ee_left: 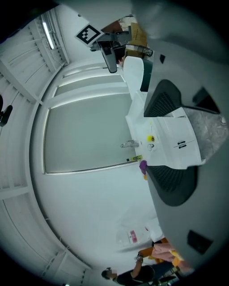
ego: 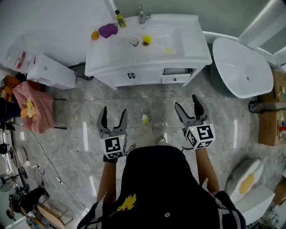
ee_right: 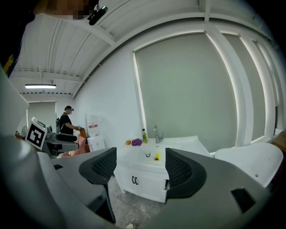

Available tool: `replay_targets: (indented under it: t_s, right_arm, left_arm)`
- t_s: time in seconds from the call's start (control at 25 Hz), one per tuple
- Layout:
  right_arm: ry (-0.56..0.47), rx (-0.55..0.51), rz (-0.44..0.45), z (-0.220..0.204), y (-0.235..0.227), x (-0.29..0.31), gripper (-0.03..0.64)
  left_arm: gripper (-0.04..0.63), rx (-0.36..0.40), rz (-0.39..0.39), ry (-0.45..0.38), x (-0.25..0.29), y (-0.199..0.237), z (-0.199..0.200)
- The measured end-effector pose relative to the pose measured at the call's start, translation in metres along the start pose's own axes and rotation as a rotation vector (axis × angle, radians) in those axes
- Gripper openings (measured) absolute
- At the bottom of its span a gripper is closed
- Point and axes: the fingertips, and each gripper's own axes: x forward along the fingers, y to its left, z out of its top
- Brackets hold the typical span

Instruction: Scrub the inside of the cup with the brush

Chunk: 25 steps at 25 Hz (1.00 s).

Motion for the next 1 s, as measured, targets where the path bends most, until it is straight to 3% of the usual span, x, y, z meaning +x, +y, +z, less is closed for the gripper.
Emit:
replay_targets:
  t_s: [0.2,0.36,0.44,0.6,0.68,1.0]
  right_arm:
    - [0.015,-0.051,-0.063,0.022,-0.005,0.047,0.356]
    - [-0.027,0.054,-0.128,0.054,-0.016,0.098,0.356]
    - [-0.043,0.074,-0.137,0.065,-0.012,0.126,0.356]
    - [-0.031,-0.024,-0.163,0.076,0.005,0.157,0.356]
    - [-0.036,-0.023,-0.165,0.08,0.009,0.169,0.356]
    - [0.063,-0.039,-0.175,0.061,-0.007,0.221,0.356]
  left_arm:
    - [0.347,-0.078,-0.057,-0.047,0.064,0.031,0.006]
    - [0.345,-0.051,-0.143,-0.085,0.12,0.052,0.018]
    - [0.346,-0.048,-0.18,-0.069,0.149,0.065,0.007]
    - [0.345,-0.067,-0.257,-0.027,0.182,0.082,-0.011]
    - [0.345,-0.081,-0.293,-0.022,0.193,0.086,-0.011]
    - [0.343,-0.072,-0.345,0.055,0.241,0.097,-0.035]
